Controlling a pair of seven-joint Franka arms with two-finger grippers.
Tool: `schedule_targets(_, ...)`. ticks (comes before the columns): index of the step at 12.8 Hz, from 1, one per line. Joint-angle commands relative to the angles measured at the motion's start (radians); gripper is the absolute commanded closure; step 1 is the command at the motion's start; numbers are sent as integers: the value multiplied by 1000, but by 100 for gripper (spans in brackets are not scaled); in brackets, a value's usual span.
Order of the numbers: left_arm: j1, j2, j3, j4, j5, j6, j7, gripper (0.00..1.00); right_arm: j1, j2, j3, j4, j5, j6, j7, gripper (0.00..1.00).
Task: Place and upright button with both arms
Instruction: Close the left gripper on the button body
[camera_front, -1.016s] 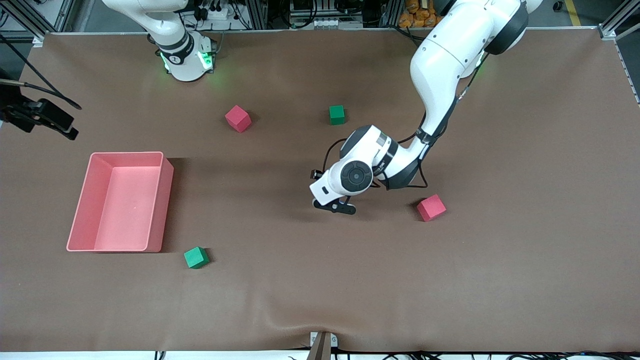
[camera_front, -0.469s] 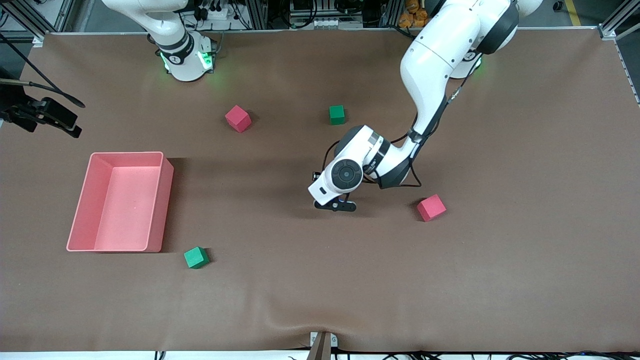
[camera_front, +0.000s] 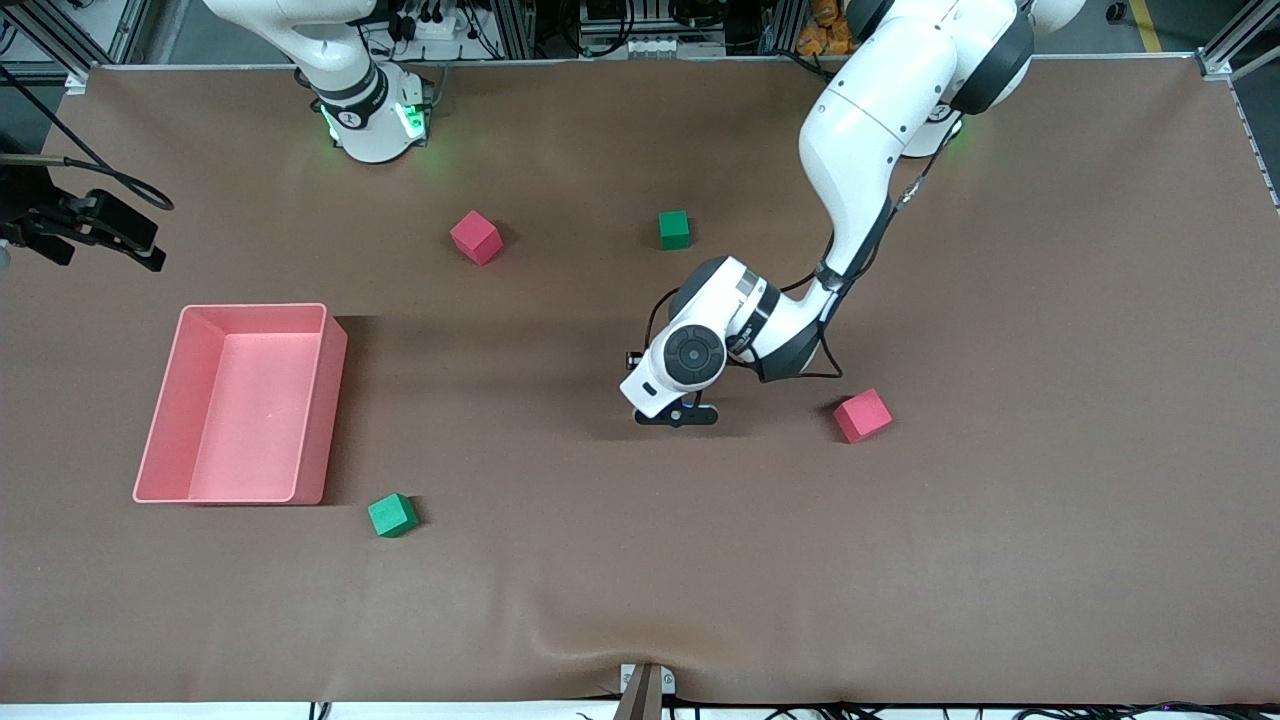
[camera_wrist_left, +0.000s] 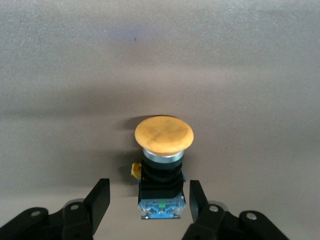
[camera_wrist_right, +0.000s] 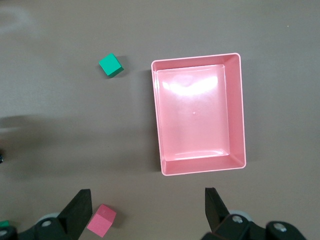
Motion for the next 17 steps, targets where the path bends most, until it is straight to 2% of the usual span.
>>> schedule_targets(1,-15,28,13,48,-16,-8,-26,35,-1,15,-6,30,10,-18,-18,0)
schedule_targets(3,-16,28,12,48,-16,-8,-44,64,2,15,-6,30,10,-18,-18,0)
schedule_targets(4,-16,28,10,48,-16,-8,-50,87,2,15,-6,30,10,-20,-19,0)
schedule_targets(5,-16,23,10,47,-16,-9,-52,100,2,15,-6,30,10,-24,-21,0)
schedule_targets(10,2,-86,13,45,-13,-111,-125,100,3,15,-4,28,10,-29,-22,0)
schedule_targets(15,7,-171,36,47,-1,-76,-380,100,3,15,-4,28,11,-29,-21,0)
schedule_targets(17,-27,-198,39,44,72,-31,-542,100,3,15,-4,28,11,-30,-21,0)
